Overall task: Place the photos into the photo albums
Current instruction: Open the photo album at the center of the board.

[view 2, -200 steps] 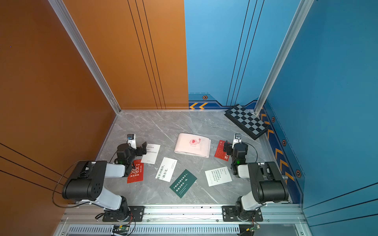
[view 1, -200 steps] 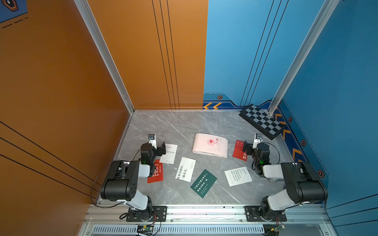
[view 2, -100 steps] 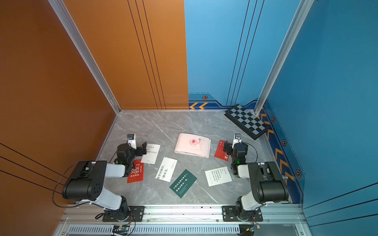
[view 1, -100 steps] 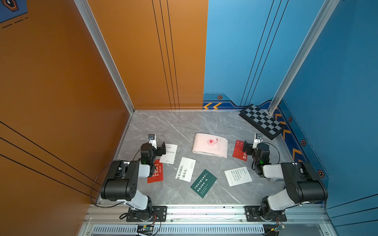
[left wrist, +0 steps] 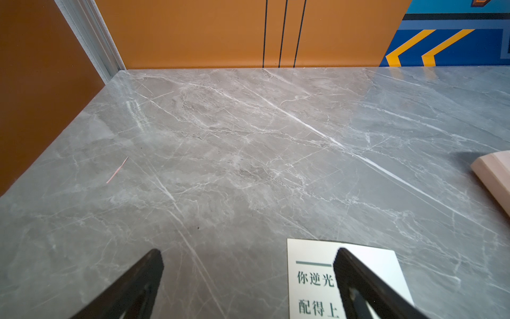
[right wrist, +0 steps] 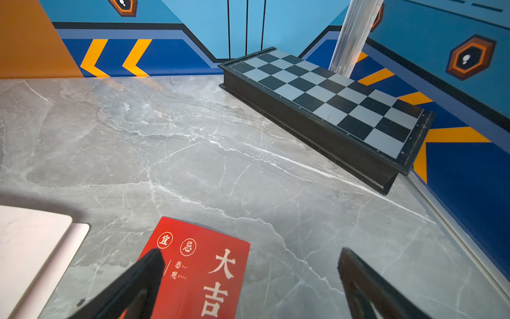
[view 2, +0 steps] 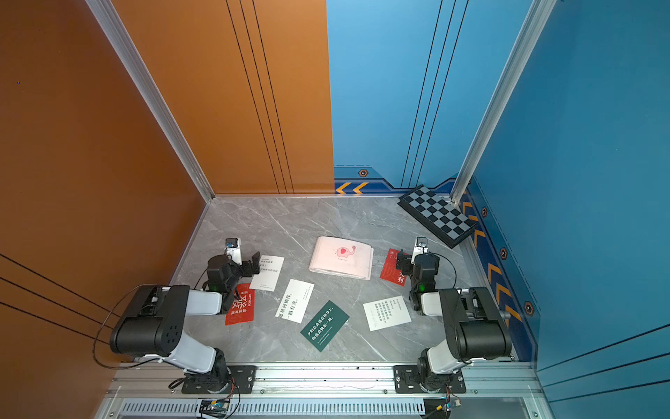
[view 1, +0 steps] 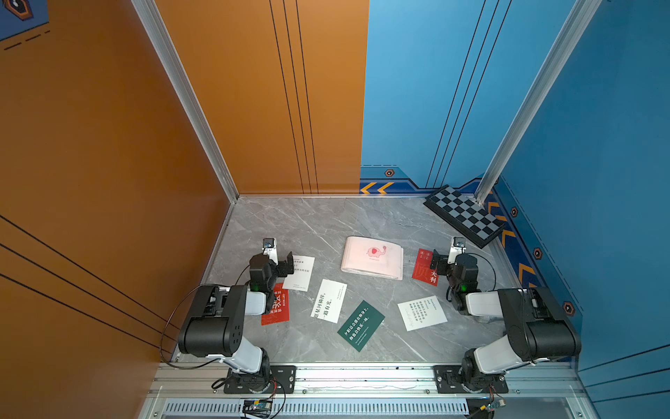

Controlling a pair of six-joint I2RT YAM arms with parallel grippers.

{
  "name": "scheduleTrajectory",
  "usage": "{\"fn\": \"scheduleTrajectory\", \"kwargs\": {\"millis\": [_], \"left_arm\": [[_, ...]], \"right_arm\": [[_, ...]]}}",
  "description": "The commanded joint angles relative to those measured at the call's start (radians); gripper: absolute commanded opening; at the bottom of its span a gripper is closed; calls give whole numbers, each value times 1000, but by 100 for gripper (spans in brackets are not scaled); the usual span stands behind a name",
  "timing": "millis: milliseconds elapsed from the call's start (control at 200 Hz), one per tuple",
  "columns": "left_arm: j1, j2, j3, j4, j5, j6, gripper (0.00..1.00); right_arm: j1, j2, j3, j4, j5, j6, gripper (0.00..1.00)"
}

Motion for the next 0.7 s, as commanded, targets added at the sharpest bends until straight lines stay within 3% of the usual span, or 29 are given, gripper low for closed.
{"fn": "scheduleTrajectory", "kwargs": {"millis": [0,531,691], "left_arm": [[-6,11,21,17,-2,12,99],[-9,9,17,17,-45,-1,99],[-46,-28,17,-2,-165,10,99]], "right_arm": [[1,14,15,23,-3,16,100],[-5,14,18,17,-17,18,100],[11,-10,8,20,45,18,100]]}}
